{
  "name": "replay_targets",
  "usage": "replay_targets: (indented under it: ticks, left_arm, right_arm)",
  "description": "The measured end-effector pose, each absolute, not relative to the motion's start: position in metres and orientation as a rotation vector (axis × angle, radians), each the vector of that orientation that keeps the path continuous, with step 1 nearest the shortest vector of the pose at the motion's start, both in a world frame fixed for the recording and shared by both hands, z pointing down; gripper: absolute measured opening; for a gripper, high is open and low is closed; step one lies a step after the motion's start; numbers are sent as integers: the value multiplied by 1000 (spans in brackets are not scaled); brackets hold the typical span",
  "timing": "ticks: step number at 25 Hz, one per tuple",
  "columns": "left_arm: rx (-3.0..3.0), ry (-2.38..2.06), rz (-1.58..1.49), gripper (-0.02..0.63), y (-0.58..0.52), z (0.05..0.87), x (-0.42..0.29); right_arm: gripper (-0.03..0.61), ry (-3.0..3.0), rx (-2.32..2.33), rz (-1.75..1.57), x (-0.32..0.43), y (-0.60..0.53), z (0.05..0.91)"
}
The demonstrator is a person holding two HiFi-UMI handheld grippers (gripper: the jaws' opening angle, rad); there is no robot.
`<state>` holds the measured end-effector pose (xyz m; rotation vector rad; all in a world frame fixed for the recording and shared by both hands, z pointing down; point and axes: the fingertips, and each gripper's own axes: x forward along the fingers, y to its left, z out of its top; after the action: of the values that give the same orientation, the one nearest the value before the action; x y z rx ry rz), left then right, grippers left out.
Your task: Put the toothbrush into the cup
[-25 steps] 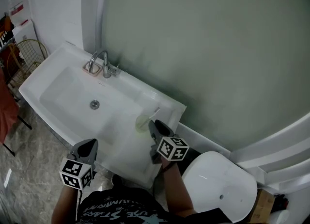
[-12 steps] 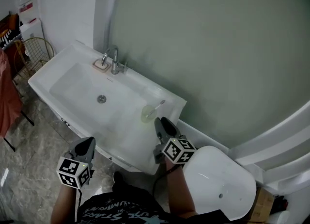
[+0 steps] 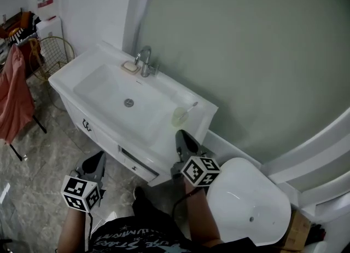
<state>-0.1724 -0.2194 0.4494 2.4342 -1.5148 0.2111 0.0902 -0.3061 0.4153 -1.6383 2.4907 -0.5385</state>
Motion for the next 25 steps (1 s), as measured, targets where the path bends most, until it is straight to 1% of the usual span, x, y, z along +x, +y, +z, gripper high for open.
replay_targets:
  ticks: [1, 3, 12, 25]
  left_arm:
    - [2432, -1516, 211, 9, -211, 450, -177]
    - [2431, -1512, 209, 9, -193, 451, -184]
    - [2429, -1464, 226, 9, -104, 468, -207]
    - [2485, -1391, 256, 11, -24, 471, -209]
  right_arm:
    - [15, 2499, -1630, -546, 83, -296, 417]
    - [6, 2521, -1616, -561, 69, -277, 422]
    - [5, 2564, -1603, -620, 27, -183, 443]
    - [5, 2585, -1614, -657, 14, -80, 459]
